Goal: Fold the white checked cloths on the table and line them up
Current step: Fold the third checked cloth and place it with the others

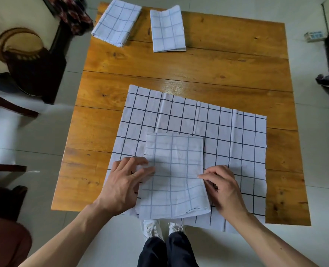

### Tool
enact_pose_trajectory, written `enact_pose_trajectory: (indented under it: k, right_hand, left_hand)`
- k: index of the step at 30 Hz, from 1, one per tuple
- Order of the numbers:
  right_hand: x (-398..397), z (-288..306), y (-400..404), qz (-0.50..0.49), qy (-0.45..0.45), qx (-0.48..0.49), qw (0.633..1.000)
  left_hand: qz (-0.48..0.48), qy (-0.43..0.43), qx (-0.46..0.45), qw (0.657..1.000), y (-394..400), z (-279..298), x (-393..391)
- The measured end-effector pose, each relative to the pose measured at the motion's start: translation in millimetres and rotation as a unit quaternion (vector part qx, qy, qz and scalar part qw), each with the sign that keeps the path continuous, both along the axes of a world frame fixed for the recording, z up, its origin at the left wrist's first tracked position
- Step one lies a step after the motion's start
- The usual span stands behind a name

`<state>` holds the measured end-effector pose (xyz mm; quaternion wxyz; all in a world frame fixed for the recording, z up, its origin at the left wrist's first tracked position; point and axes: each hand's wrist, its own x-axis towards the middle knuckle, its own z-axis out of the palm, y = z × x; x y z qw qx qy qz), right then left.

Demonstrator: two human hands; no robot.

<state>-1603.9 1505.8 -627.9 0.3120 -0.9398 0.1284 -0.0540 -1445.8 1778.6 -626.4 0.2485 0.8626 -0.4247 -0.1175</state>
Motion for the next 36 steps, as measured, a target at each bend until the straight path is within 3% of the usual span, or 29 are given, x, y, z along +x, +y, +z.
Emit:
enact_pose_trajectory:
  k: [5,10,14,19,25,36]
  right_hand:
    - [-1,0,0,-0.003,-0.005,0.001,1.0]
    - [-1,-2,0,-0.013,-0.014,-0.003,1.0]
    - [0,-3,0,-0.047,-0.023,-0.022,0.998]
    - [5,-2,2,-0.109,0.015,-0.02,0.994]
    - [18,2,4,-0.142,0.08,-0.018,0.986]
    - [24,5,11,-0.175,0.117,-0.044,0.977]
  left_hand:
    - [-0.034,-0.006,0.002,0.999,-1,3,-3]
    - [0.036,0.027,-0.029,0.999,-3,0,-5]
    - [0.088,0.085,0.018,0.992,-8,-2,1]
    - [0.155,0.122,0.012,0.98,-21,4,4]
    - [0.216,0.117,0.043,0.968,-32,9,7]
    - [0.241,0.091,0.068,0.964,-41,7,5]
